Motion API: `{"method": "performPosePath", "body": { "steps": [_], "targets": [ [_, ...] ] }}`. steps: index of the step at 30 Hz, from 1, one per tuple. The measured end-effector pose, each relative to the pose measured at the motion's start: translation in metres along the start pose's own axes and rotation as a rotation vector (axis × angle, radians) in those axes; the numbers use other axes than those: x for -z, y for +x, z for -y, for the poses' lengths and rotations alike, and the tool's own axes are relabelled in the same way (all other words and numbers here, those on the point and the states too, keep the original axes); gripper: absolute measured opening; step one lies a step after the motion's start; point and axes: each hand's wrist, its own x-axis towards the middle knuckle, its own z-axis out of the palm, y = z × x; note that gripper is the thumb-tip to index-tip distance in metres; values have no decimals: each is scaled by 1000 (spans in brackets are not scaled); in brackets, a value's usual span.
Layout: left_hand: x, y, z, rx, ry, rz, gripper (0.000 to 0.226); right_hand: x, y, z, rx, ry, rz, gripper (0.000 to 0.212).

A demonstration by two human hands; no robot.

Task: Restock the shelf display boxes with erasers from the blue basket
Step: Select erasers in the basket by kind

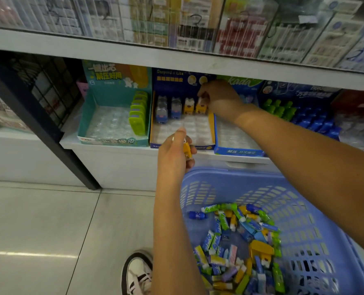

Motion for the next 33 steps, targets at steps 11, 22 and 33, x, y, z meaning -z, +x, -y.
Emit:
{"method": "performPosePath", "body": {
  "steps": [11, 22, 33],
  "targets": [
    [5, 5, 5, 15, -1, -1, 53, 11, 8, 9, -131, 27, 125, 28],
    [-3, 7, 6, -122, 175, 46, 48, 25, -82, 36, 230, 507, 372, 21],
    [-7, 14, 21, -463, 952, 60, 34, -11, -18, 7, 21, 320, -131, 27]
  ]
}}
